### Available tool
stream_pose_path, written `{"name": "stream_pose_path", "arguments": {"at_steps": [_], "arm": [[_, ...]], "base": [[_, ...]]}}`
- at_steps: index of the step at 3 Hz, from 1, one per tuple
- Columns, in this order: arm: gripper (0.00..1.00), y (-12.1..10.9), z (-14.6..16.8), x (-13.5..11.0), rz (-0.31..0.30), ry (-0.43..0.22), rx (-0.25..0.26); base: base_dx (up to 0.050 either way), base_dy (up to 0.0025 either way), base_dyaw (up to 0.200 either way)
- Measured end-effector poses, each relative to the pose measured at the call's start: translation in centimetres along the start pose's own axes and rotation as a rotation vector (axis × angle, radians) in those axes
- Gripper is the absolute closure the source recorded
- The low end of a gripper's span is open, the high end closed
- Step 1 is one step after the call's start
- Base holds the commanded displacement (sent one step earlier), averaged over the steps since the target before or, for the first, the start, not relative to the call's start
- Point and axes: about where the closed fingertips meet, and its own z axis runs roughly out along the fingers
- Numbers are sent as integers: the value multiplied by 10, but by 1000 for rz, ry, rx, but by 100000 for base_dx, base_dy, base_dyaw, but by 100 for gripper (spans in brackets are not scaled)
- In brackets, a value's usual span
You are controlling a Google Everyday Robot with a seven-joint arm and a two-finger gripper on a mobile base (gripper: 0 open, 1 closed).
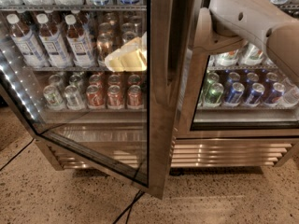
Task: Open left fridge door
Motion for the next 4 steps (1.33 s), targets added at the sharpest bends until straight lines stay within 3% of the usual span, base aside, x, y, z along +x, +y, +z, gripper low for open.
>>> {"name": "stream_pose_path", "arguments": {"at_steps": [1, 2, 3, 4], "arm": [[100, 13, -3, -11, -4, 47, 53], [100, 30, -1, -29, 25, 81, 147], [100, 61, -7, -46, 162, 78, 256], [100, 84, -13, -50, 237, 40, 290]], "base": [[0, 0, 0], [0, 0, 0], [0, 0, 0], [0, 0, 0]]}}
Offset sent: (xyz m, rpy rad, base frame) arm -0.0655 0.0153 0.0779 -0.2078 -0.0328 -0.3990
